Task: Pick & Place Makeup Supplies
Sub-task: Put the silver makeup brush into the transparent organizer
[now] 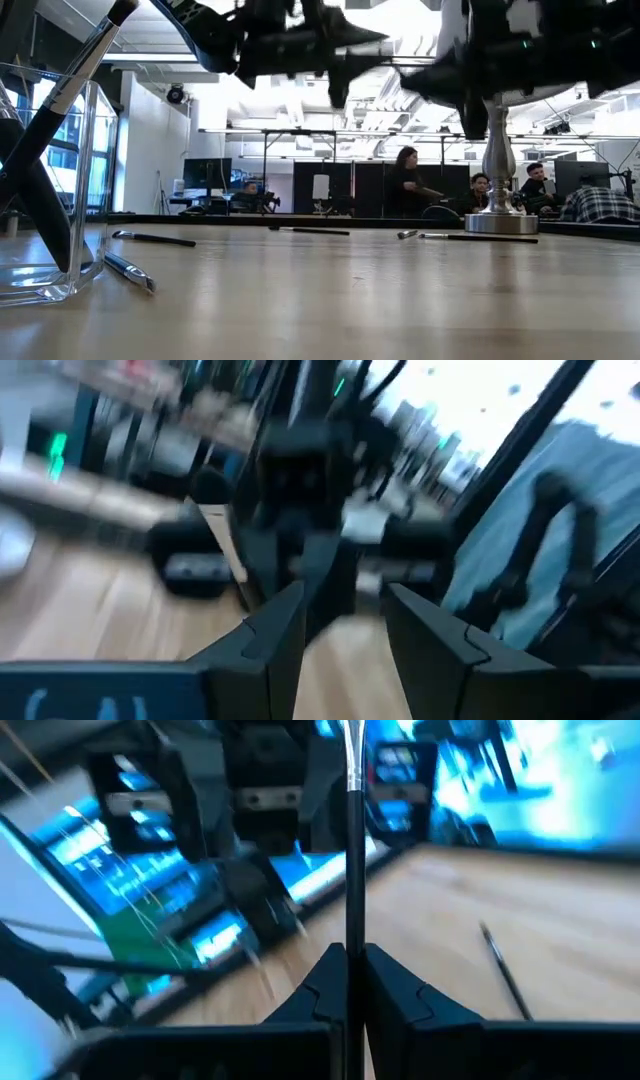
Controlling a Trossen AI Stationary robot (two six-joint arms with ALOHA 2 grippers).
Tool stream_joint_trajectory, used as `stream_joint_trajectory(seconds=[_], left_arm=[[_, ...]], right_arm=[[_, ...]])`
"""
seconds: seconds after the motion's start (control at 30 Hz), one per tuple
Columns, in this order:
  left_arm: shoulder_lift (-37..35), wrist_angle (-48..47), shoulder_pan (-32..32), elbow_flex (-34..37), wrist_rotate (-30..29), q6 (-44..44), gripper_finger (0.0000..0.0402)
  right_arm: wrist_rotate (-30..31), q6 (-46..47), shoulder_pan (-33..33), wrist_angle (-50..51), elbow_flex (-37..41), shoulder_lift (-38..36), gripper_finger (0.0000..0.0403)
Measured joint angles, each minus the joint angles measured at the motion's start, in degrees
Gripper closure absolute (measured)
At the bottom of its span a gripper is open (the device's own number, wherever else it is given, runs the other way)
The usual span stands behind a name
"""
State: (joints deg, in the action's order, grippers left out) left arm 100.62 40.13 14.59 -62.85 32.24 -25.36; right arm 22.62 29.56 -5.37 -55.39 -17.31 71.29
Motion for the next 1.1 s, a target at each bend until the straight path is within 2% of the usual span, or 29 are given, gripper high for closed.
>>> stream_joint_trajectory(seconds=[0.17, 0.33, 0.5, 0.87, 1.1], left_arm=[[-0.1, 9.1, -0.4, 0.0, -0.9, -2.0, 0.0263], [-0.1, 12.8, -1.8, 0.0, -1.7, -2.2, 0.0263], [-0.1, 13.3, -3.3, 0.0, -5.6, -1.0, 0.0263], [-0.1, 13.3, -5.4, -0.1, -6.9, 10.4, 0.0263], [-0.1, 13.1, -5.6, -0.2, -7.7, 11.6, 0.0263]], right_arm=[[0.0, -8.3, 0.0, -6.1, -2.8, 0.0, 0.0395], [-0.8, -11.8, 0.0, -5.5, -5.3, 0.0, 0.0395], [-2.2, -13.0, 0.0, -3.4, -6.9, 0.0, 0.0395], [-1.9, -17.8, -0.2, -3.0, -7.2, -2.1, 0.0395], [4.2, -22.3, -2.2, 3.2, -7.2, -8.2, 0.0395]])
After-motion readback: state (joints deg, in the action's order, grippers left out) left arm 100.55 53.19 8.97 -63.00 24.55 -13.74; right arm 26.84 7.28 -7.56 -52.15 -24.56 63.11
